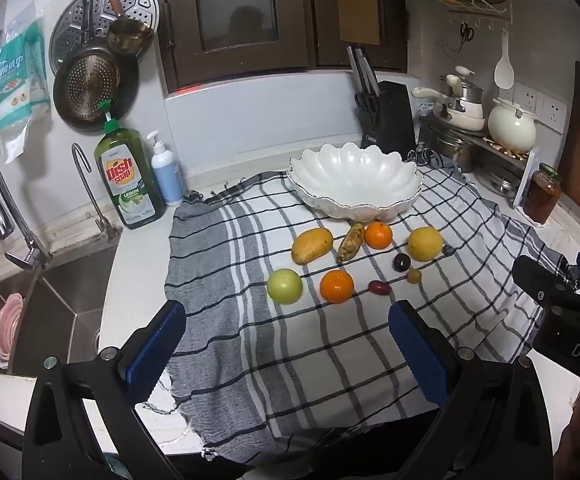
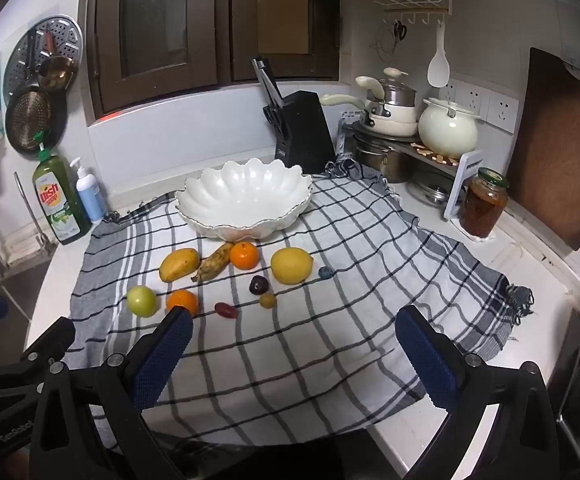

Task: Organize fruits

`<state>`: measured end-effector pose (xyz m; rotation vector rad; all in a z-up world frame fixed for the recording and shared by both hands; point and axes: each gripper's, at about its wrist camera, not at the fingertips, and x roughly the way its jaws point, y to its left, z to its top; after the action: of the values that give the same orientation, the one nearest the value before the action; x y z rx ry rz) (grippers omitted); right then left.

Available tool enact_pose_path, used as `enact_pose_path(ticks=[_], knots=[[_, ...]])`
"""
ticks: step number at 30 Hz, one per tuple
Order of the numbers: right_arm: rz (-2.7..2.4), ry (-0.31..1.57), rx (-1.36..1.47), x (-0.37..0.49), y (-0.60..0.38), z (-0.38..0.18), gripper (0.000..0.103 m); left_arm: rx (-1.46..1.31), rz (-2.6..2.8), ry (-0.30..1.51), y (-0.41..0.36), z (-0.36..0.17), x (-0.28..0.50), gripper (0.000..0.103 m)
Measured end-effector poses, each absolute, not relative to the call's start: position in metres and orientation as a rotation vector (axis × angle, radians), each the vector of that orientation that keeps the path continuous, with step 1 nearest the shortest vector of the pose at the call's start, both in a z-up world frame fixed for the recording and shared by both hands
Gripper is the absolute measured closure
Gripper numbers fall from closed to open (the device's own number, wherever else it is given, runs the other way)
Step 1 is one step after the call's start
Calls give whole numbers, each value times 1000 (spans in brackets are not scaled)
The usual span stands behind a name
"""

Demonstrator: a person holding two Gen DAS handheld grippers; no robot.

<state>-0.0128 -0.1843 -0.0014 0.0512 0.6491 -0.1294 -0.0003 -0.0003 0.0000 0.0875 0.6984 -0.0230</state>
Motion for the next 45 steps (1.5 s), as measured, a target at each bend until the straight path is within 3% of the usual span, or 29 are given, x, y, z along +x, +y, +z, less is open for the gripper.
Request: enact_pose_path(ticks=[45], knots=[[-132, 649, 47, -9, -186, -2, 0, 94, -19, 682, 0, 3, 3, 0]])
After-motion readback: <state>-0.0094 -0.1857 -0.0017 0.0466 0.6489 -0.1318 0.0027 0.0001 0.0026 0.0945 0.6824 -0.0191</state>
